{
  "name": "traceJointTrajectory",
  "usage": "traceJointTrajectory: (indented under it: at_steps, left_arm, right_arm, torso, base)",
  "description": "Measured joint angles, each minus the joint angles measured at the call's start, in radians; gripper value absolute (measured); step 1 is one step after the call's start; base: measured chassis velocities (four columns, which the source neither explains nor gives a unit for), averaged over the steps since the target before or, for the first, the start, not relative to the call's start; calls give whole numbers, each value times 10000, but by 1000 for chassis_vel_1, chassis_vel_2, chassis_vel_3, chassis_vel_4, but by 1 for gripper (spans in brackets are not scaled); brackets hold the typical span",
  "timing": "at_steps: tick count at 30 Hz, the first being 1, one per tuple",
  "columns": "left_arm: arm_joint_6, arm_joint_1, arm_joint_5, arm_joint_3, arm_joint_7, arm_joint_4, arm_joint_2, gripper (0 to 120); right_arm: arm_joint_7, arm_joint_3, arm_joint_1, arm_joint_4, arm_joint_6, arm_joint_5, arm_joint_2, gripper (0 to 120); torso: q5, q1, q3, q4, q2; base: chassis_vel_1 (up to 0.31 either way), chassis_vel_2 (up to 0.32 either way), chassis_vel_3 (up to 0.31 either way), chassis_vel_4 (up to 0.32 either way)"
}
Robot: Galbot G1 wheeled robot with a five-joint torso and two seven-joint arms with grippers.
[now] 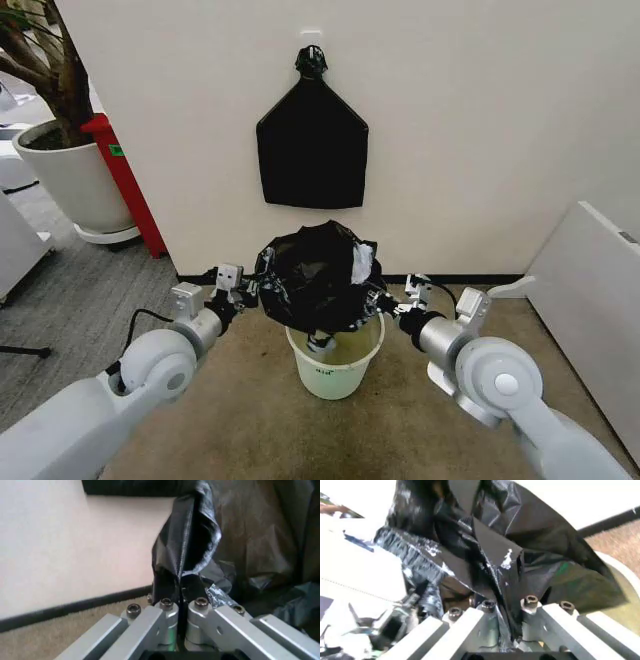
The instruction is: Place the garbage bag over the trash bin.
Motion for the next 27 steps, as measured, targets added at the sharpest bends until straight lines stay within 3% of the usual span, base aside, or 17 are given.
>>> traceJointTrajectory:
  at_steps: [7,10,21,27]
  left_arm:
    - [328,18,-615,-341,-80,-1460,646,0]
    - [434,-62,-884,-322,-137,-1644,673,0]
    - [593,-454,-235,1294,-857,1177,-1121,0]
    - [606,-618,-250,1240,-963,1012,-1122,0]
  right_arm:
    - [535,508,305,1025,234,1101,-1022,0]
    - [564,506,205,1102,226,1144,-1039,0]
    - [-356,-476,-203,-2675,-114,-632,1290,0]
    - [53,-535,-66,-2202,-15,-616,1124,0]
  torso:
    - [2,0,-1,-1,1]
    - [2,0,-2,0,1]
    - [2,1,2,-1,-2]
    - [0,1,2,-1,-2]
  base:
    - [0,0,0,0]
    - [0,0,0,0]
    - [0,0,0,0]
    - [0,0,0,0]
